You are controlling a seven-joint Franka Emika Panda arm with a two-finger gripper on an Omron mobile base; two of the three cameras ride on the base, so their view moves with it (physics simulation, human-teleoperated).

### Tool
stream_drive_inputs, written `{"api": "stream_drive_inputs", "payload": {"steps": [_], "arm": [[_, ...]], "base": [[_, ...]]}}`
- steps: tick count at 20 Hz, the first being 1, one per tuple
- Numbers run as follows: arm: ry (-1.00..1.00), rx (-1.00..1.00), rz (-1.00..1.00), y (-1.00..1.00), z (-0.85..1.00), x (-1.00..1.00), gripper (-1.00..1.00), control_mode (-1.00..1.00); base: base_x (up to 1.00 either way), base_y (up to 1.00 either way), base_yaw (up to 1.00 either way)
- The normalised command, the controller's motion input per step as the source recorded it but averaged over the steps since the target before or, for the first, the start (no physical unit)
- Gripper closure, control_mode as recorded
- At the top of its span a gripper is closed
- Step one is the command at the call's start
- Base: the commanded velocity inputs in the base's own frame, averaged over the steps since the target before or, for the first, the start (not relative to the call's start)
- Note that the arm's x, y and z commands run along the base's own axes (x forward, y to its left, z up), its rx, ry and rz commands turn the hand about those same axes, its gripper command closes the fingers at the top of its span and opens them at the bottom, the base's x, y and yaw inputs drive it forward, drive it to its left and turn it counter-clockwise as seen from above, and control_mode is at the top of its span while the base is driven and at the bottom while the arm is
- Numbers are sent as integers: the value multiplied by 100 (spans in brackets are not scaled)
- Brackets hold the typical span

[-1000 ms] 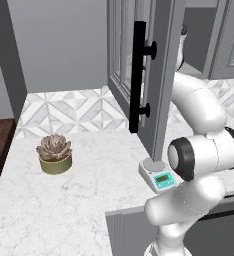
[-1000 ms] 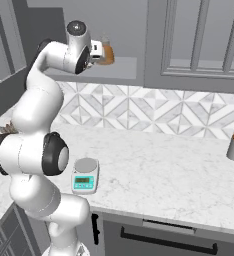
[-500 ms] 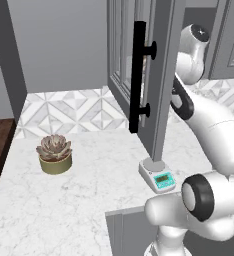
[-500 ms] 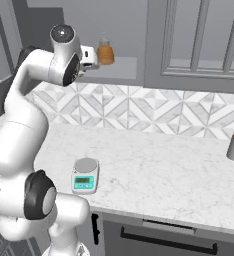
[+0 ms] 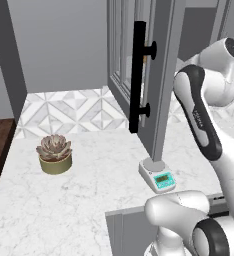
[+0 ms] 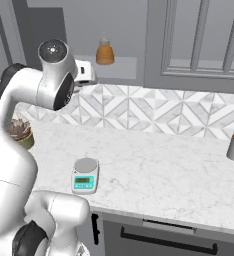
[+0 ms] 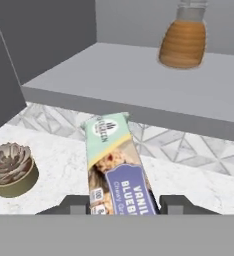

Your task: Pick the bar and place it on the digital scale for weighing, and close the cabinet.

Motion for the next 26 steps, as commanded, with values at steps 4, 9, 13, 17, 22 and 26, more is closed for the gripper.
{"api": "stream_drive_inputs", "payload": {"steps": [4, 9, 13, 17, 22, 26], "arm": [[1, 0, 9, -33, -17, -100, 100, -100], [10, 0, 21, -28, -40, -87, 100, -100], [7, 0, 31, -8, -54, -46, 100, -100], [4, 0, 34, 0, -59, -8, 100, -100], [0, 0, 25, 0, -66, 10, 100, -100], [0, 0, 23, 0, -61, 6, 100, -100]], "base": [[0, 0, 0], [0, 0, 0], [0, 0, 0], [0, 0, 0], [0, 0, 0], [0, 0, 0]]}}
